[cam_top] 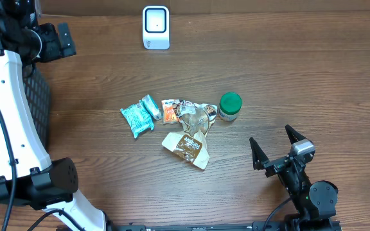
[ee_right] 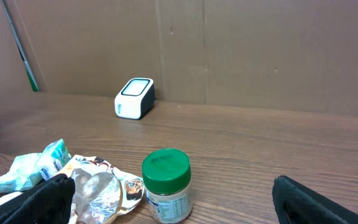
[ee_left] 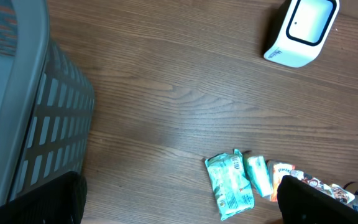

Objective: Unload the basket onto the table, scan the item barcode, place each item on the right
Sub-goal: 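Move the right gripper forward toward the green-lidded jar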

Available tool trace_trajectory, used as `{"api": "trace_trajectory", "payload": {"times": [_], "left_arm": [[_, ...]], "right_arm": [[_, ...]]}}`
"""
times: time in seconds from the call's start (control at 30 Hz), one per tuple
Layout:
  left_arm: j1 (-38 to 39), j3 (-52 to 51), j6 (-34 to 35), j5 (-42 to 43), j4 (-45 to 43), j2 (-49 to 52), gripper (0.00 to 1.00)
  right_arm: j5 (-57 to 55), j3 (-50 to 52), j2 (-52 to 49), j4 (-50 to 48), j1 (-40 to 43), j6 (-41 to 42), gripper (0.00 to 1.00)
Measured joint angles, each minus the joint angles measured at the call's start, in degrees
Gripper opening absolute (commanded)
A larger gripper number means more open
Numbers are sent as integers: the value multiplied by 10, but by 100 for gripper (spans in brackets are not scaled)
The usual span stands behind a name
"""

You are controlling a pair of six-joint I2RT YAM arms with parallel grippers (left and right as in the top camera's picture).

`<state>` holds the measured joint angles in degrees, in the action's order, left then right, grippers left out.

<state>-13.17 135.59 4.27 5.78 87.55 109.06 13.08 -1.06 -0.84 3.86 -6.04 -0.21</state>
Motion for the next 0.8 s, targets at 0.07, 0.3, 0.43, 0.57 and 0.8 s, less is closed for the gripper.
{"api": "trace_trajectory", "payload": {"times": [0.07,0.3,0.43,0.57,0.8], "left_arm": [[0,0,0,0,0,0,100],[0,0,0,0,0,0,99],[0,0,0,0,0,0,100],[0,0,0,0,0,0,100],[0,0,0,0,0,0,99]], "right_arm": [[0,0,0,0,0,0,100],[0,0,0,0,0,0,100],[-30,0,0,2,0,-18,100],[-68,0,0,6,0,-30,100],[-90,0,0,5,0,-37,100]]}}
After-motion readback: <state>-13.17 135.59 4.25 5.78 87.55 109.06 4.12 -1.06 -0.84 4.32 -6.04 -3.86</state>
